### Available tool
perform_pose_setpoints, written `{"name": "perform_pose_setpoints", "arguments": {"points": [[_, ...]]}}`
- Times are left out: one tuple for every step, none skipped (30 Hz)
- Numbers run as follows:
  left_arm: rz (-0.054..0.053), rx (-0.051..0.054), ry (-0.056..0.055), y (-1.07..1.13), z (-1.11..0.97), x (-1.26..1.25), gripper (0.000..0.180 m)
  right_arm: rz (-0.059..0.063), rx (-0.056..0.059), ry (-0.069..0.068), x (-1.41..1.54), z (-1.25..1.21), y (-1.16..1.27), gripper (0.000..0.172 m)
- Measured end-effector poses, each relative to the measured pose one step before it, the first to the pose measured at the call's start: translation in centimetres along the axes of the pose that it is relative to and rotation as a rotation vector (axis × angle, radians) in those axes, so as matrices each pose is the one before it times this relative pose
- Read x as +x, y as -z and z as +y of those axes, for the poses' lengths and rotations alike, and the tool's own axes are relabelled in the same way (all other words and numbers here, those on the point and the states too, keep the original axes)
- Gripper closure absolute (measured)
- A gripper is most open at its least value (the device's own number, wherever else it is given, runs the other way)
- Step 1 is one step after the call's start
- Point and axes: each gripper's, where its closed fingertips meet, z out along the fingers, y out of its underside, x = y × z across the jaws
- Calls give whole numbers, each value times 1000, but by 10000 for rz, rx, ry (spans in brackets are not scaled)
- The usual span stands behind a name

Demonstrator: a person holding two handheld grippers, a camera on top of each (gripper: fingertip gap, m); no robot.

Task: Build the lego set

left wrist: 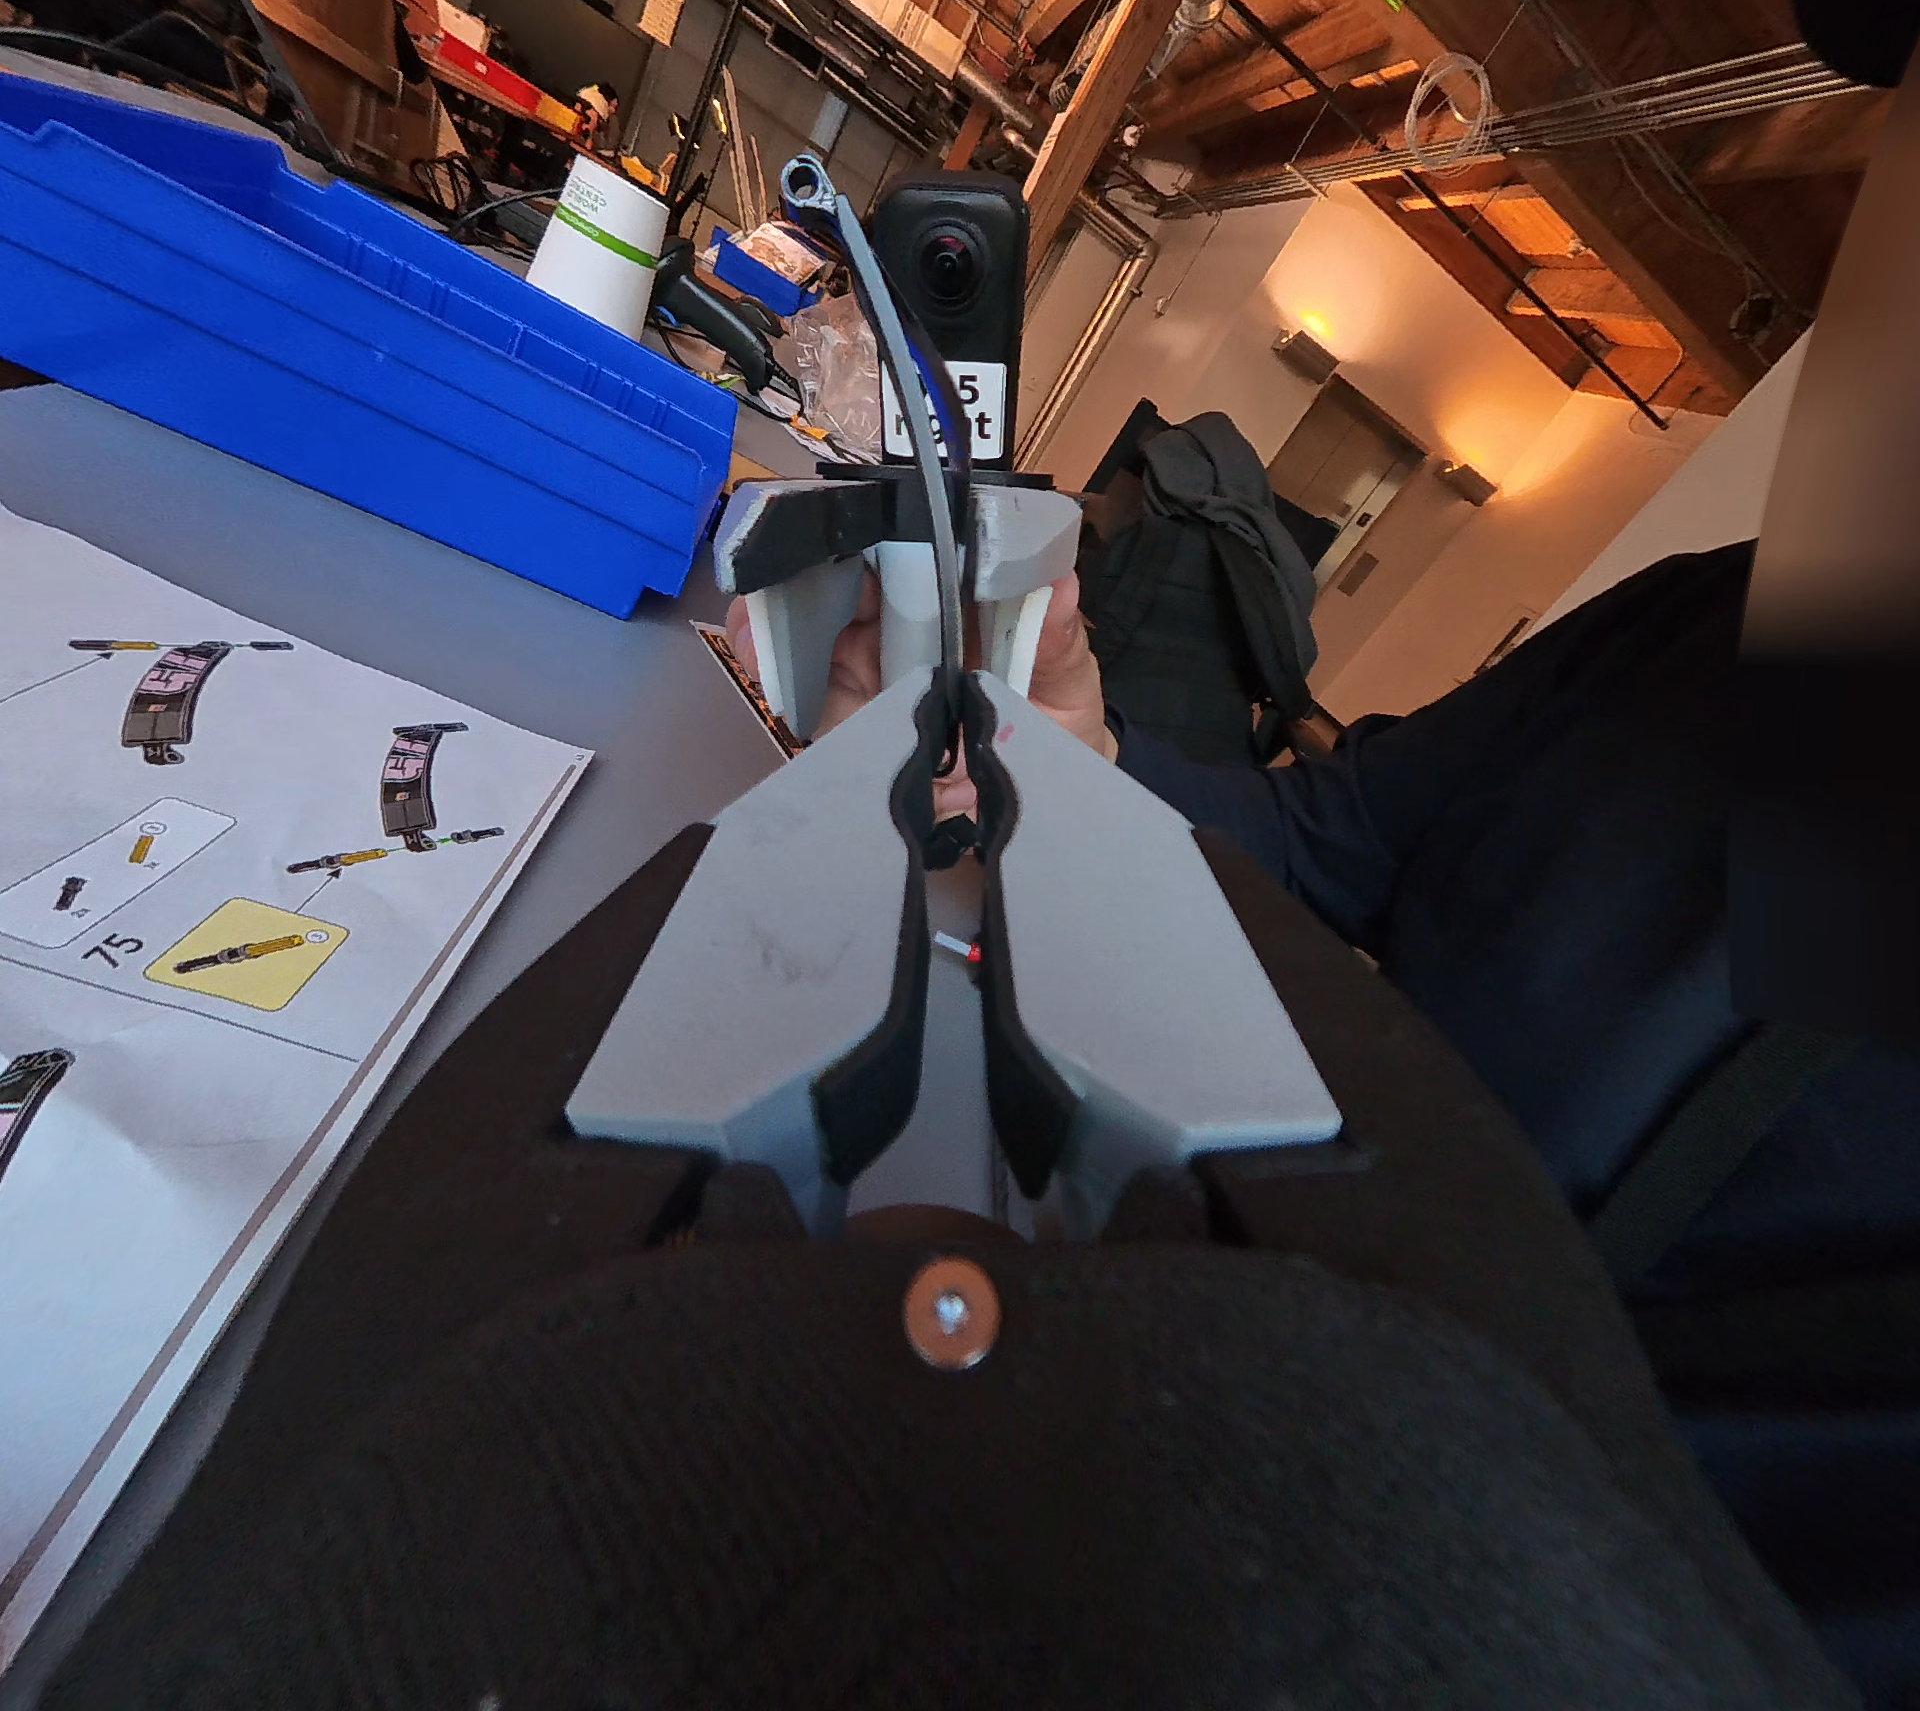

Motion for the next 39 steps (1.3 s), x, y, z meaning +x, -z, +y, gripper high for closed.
{"name": "perform_pose_setpoints", "arguments": {"points": [[25, 8, 17, -14, -16, 57, 180, -1, 7, 16, -16, -20, 5, 140], [17, 13, 28, -3, -31, 43, 180, -10, 6, 20, -35, -36, 4, 140], [6, 13, 22, 0, -13, 14, 180, 3, -1, 19, -13, -28, 1, 141], [12, 12, 28, 2, -11, 9, 180, -1, 3, 10, -8, -31, -5, 141], [15, 7, 46, 1, -6, 1, 180, 3, 19, 2, 1, -49, 13, 141], [-2, 4, 43, 4, 6, -28, 180, 18, 26, 2, 47, -50, 20, 141], [-6, 8, 36, 7, -4, -28, 180, 14, 8, -3, 49, -6, 12, 141], [5, -4, 25, -8, 16, 0, 180, -9, -4, -10, 13, 0, 11, 141], [4, -5, 16, -2, 13, 4, 180, -10, -6, -8, 9, 16, 8, 141], [-4, -5, 8, -11, 8, -1, 180, 1, -8, 1, 21, 12, 17, 141], [-10, -1, 7, -11, 19, -21, 180, 3, -14, 4, 19, 13, 6, 141], [-4, 0, 17, -2, 30, -22, 180, -4, -20, -2, 7, 11, 1, 141], [11, -2, 33, 9, 21, -24, 180, -2, -7, -9, 12, -11, -2, 141], [4, -10, 38, 0, 26, -26, 180, 7, 10, -11, 17, -23, 3, 142], [-19, -34, 16, 1, 59, -58, 180, 7, 33, -22, 26, -55, 21, 143], [-27, -54, -9, -8, 92, -66, 180, -6, 50, -34, 24, -83, 48, 145], [0, -43, -2, -17, 84, -11, 180, -27, 34, -44, 2, -68, 33, 145], [13, -20, 7, -28, 46, 26, 180, -43, 22, -59, 0, -43, 24, 146], [1, 2, 1, -18, -3, 18, 180, -48, 9, -63, -12, 1, 2, 146], [1, -4, -8, 1, 4, 14, 180, -47, 13, -52, -15, 2, 3, 146], [1, -4, -5, -6, 2, 9, 180, -37, 14, -44, 3, 3, -11, 146], [6, 5, 2, 4, -11, 5, 180, -40, 12, -39, -27, -2, -13, 146], [31, 15, 15, -7, -4, 25, 180, -56, 7, -39, -54, -14, -20, 147], [38, 26, 27, 3, -11, 23, 180, -60, 9, -50, -60, -22, -16, 148], [53, 31, 41, 3, -10, 32, 180, -72, 20, -58, -75, -17, -34, 149], [48, 30, 66, -6, -6, 5, 180, -82, 35, -59, -102, -21, -32, 150], [41, 16, 81, 0, 25, -12, 180, -64, 55, -71, -52, -60, -22, 152], [44, 11, 74, -12, 41, 15, 180, -68, 61, -78, -62, -73, -12, 153], [8, 12, 29, -23, 14, 1, 180, -70, 43, -73, -53, -74, -12, 155], [-13, 3, -21, -13, 8, 1, 180, -39, 18, -42, -19, -31, -5, 156], [2, 7, -16, -11, -19, 31, 180, -16, 17, -14, -14, -26, 1, 156], [17, 5, -7, 3, -41, 61, 180, -35, 23, -19, -56, -48, -20, 155], [20, 13, -23, -5, -37, 76, 180, -55, 28, -35, -88, -60, -18, 155], [30, 25, -26, 2, -46, 84, 180, -73, 48, -54, -99, -80, -39, 155], [41, 13, -9, -20, -6, 85, 180, -92, 85, -80, -111, -151, -12, 156], [48, -21, 16, -46, 63, 75, 180, -96, 117, -100, -94, -207, 6, 157], [45, -47, 12, -65, 113, 81, 180, -97, 124, -102, -79, -229, 42, 158], [13, -40, -4, -64, 107, 32, 180, -72, 96, -87, -37, -187, 48, 159], [2, -19, -10, -61, 64, 31, 180, -41, 53, -51, 1, -124, 43, 160]]}}
